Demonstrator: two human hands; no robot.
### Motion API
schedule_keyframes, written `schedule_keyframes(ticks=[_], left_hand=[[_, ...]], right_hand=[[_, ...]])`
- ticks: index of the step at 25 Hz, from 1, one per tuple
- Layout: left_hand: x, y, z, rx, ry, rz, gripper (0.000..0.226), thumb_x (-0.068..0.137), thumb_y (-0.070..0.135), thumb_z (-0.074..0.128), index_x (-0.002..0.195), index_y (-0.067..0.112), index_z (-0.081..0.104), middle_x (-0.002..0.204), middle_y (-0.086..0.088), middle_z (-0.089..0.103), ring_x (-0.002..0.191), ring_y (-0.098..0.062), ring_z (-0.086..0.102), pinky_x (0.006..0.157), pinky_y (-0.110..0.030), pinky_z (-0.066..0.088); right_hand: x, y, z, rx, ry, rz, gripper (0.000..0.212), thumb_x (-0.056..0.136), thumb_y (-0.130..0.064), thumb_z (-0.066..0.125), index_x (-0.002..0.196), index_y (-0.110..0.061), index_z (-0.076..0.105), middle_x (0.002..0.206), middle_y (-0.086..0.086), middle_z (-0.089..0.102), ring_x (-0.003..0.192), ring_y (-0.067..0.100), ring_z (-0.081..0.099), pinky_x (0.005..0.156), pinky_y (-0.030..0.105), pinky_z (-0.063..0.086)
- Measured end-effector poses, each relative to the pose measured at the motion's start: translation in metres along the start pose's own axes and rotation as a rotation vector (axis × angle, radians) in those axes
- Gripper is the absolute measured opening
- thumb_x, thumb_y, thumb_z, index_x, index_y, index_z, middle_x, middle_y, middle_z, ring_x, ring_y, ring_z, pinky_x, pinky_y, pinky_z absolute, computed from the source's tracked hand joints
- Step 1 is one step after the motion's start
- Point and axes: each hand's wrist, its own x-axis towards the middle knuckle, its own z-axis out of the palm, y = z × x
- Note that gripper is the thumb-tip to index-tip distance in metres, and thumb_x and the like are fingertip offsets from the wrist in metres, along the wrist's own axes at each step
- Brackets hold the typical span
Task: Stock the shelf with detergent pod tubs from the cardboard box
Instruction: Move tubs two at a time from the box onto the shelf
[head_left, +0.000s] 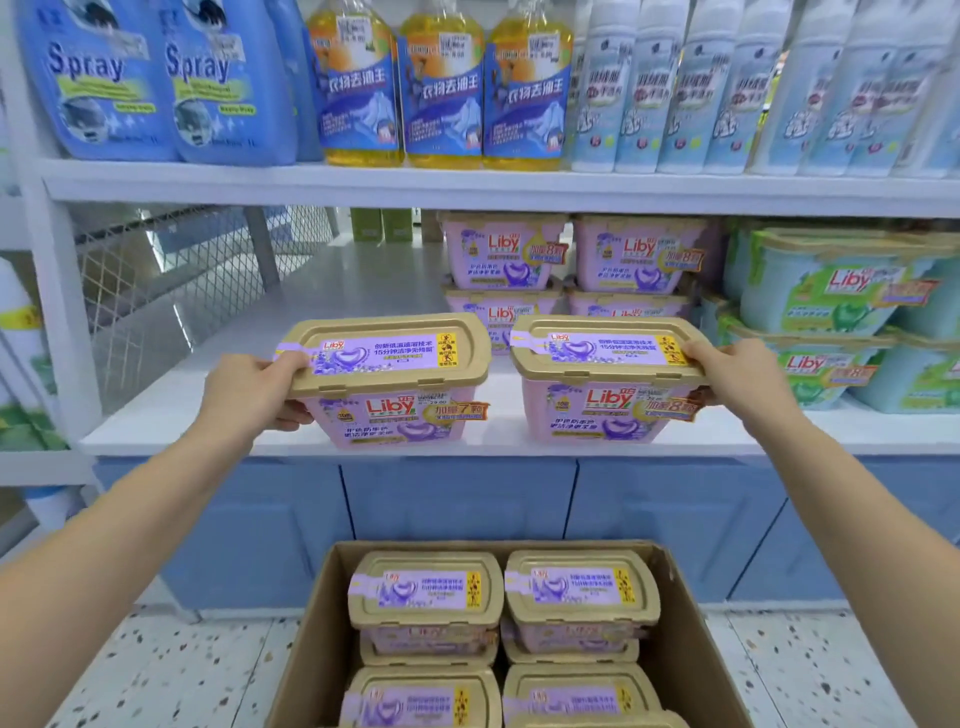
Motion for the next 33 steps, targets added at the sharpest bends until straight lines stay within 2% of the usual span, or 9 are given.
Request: schedule_keyframes(ticks=[3,5,9,15,21,24,28,30,33], left_hand=[[0.018,0.009,0.014,0.002,0.001,-0.005,0.030,0.078,0.027,0.055,0.065,0.002,0.066,0.046,-0.008,0.066,0.038,-0.016,0.063,0.050,-0.029,0.056],[0.028,0.009,0.025,0.008,-0.002,-0.016,0.029,0.077,0.026,0.055,0.066,0.001,0.066,0.048,-0.009,0.066,0.039,-0.018,0.063,0.055,-0.032,0.056],[0.045,0.005,0.040,0.056,-0.042,-0.038,0.029,0.078,0.025,0.056,0.064,0.001,0.064,0.038,-0.003,0.062,0.037,-0.017,0.063,0.052,-0.030,0.055],[0.067,0.000,0.047,0.079,-0.134,-0.107,0.032,0.081,0.028,0.056,0.065,0.001,0.062,0.040,-0.007,0.064,0.037,-0.018,0.063,0.044,-0.028,0.055],[0.066,0.000,0.051,0.001,-0.127,-0.135,0.035,0.078,0.033,0.063,0.067,-0.001,0.064,0.046,-0.010,0.066,0.043,-0.019,0.065,0.049,-0.030,0.057],[0.058,-0.004,0.055,-0.048,-0.077,-0.102,0.039,0.078,0.036,0.062,0.075,-0.003,0.065,0.068,-0.020,0.069,0.060,-0.028,0.067,0.066,-0.036,0.057],[0.034,-0.014,0.048,-0.115,-0.130,-0.079,0.049,0.071,0.050,0.062,0.084,0.003,0.065,0.087,-0.015,0.069,0.080,-0.029,0.067,0.081,-0.041,0.054],[0.012,-0.030,0.045,0.000,-0.111,0.013,0.049,0.073,0.054,0.057,0.089,0.009,0.065,0.096,-0.010,0.068,0.088,-0.029,0.065,0.085,-0.043,0.052],[-0.026,-0.074,0.040,0.362,-0.003,0.169,0.049,0.079,0.052,0.054,0.111,0.015,0.062,0.111,-0.006,0.066,0.095,-0.031,0.062,0.084,-0.046,0.052]], right_hand=[[0.019,-0.010,0.011,0.017,-0.007,0.004,0.054,0.083,-0.041,0.054,0.079,0.012,0.064,0.081,0.030,0.068,0.080,0.042,0.065,0.075,0.047,0.051],[0.030,-0.009,0.020,0.023,-0.011,0.023,0.054,0.081,-0.045,0.055,0.077,0.009,0.064,0.082,0.028,0.068,0.081,0.042,0.066,0.079,0.051,0.054],[0.043,-0.003,0.032,0.026,-0.029,0.082,0.058,0.079,-0.054,0.055,0.076,0.003,0.064,0.082,0.023,0.069,0.079,0.040,0.066,0.078,0.052,0.055],[0.050,0.005,0.043,0.045,-0.070,0.157,0.047,0.082,-0.054,0.055,0.068,-0.009,0.058,0.083,0.019,0.070,0.075,0.035,0.069,0.072,0.048,0.059],[0.049,0.005,0.045,0.132,-0.113,0.163,0.040,0.082,-0.046,0.059,0.066,-0.009,0.058,0.086,0.022,0.071,0.077,0.036,0.070,0.073,0.049,0.059],[0.038,0.008,0.043,0.186,-0.124,0.138,0.038,0.085,-0.044,0.057,0.067,-0.010,0.058,0.085,0.020,0.069,0.078,0.034,0.067,0.078,0.048,0.058],[0.008,0.019,0.038,0.362,-0.238,0.084,0.047,0.085,-0.056,0.048,0.091,-0.010,0.060,0.090,0.011,0.062,0.075,0.021,0.058,0.076,0.038,0.049],[-0.013,0.036,0.038,0.233,-0.196,-0.042,0.048,0.085,-0.055,0.045,0.102,-0.013,0.059,0.101,0.008,0.061,0.083,0.021,0.058,0.078,0.036,0.043],[-0.052,0.075,0.044,-0.065,-0.133,-0.241,0.039,0.092,-0.036,0.051,0.120,-0.009,0.054,0.113,0.005,0.059,0.102,0.022,0.055,0.081,0.033,0.040]])
